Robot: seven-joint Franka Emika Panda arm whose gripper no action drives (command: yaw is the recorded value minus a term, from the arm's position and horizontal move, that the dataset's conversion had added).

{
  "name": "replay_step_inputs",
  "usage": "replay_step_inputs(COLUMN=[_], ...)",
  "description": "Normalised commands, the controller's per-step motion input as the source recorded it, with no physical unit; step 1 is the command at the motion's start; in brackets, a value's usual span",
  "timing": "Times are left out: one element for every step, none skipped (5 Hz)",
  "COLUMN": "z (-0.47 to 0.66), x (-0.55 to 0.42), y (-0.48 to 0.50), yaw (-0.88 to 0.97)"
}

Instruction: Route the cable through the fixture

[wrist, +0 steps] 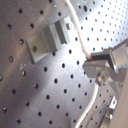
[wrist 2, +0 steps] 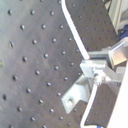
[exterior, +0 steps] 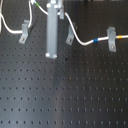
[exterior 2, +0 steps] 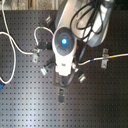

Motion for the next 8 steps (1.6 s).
replay_step_inputs(z=[-0.19,-0.08,0.05,0.36,0.23,0.14,0.05,0.12], x=[-0.112,-0.35,0.001,-0.174,0.005,0.009,0.271,0.336], y=[-0.433,-0.387,0.0,0.184,0.396,0.47,0.32,-0.032], yaw=[-0.29,0.0,0.0,0.03,0.03,0.13,0.37,0.07])
